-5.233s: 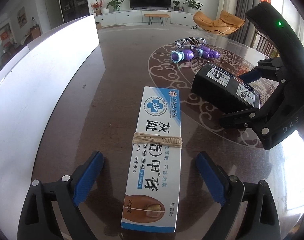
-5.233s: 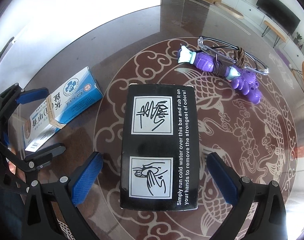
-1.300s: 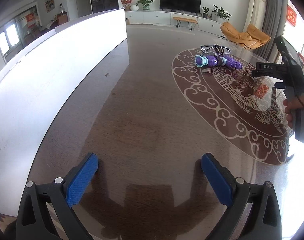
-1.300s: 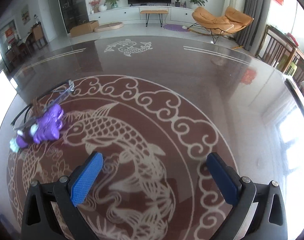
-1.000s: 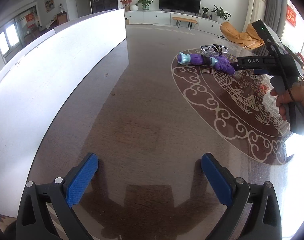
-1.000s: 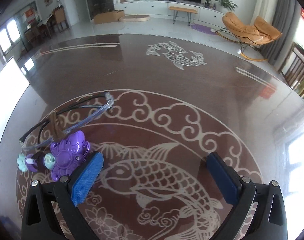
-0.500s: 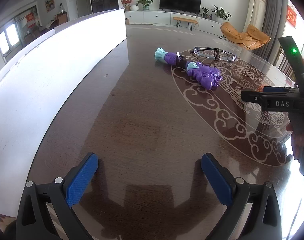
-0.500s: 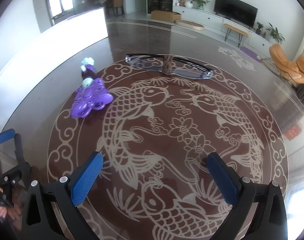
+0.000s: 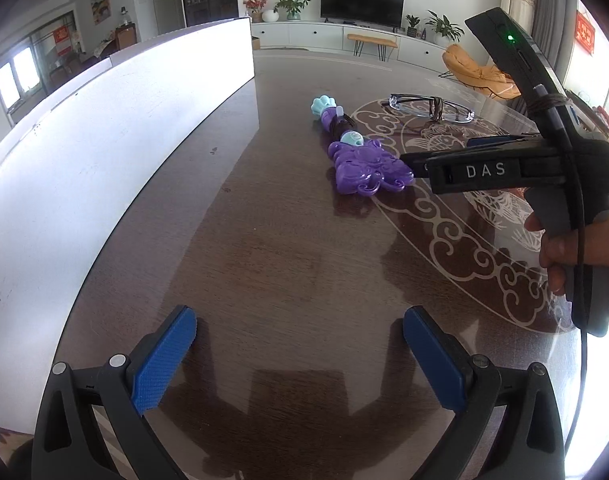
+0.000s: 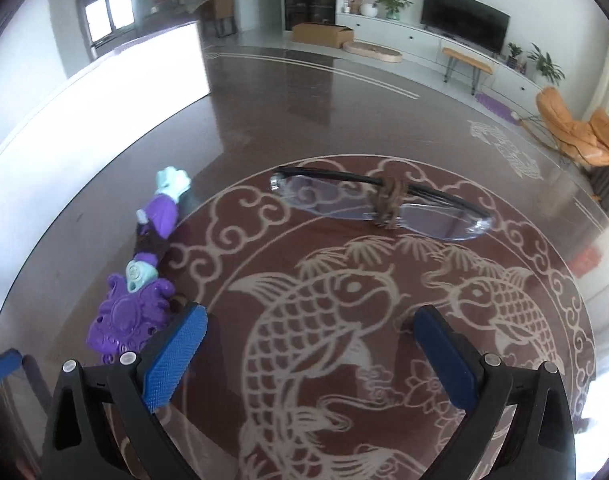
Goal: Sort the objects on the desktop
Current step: 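Lower the right tool onto the clear glasses and close on the bridge, then lift the glasses with the right tool while the left tool grasps the purple toy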
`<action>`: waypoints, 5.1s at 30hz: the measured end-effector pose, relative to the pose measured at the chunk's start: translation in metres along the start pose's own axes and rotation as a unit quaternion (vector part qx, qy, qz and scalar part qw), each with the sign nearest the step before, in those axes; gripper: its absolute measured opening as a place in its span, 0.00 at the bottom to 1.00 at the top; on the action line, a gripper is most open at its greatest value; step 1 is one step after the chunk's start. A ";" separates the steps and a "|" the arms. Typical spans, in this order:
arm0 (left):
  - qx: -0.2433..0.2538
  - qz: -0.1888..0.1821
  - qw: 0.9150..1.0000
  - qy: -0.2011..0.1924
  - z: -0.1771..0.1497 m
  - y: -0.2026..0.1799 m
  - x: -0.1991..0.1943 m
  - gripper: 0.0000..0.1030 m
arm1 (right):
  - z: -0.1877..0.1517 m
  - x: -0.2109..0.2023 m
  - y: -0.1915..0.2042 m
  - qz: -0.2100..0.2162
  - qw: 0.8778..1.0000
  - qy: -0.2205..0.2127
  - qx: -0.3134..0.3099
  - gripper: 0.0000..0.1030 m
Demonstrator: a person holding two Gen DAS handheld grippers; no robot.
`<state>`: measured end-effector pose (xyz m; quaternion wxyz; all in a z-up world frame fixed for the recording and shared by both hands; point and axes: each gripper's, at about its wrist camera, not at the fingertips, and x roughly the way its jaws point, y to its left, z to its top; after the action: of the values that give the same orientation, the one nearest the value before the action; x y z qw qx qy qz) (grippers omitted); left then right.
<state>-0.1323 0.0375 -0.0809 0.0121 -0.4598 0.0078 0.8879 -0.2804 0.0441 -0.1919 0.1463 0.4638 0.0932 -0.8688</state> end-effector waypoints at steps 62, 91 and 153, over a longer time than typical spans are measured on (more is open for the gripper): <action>0.001 -0.002 1.000 -0.001 0.000 0.000 -0.001 1.00 | -0.053 -0.042 -0.053 -0.042 0.997 -0.022 0.059 0.17; 0.001 -0.002 1.000 -0.001 0.000 0.000 -0.001 1.00 | -0.110 -0.071 -0.081 -0.064 0.992 -0.013 0.110 1.00; 0.001 -0.002 1.000 -0.001 0.000 0.001 -0.001 1.00 | -0.113 -0.072 -0.081 -0.067 0.991 -0.015 0.113 1.00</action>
<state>-0.1317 0.0369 -0.0802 0.0147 -0.4593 0.0082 0.8881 -0.1822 0.1657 -0.1922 0.0362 0.4570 0.0230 -0.8884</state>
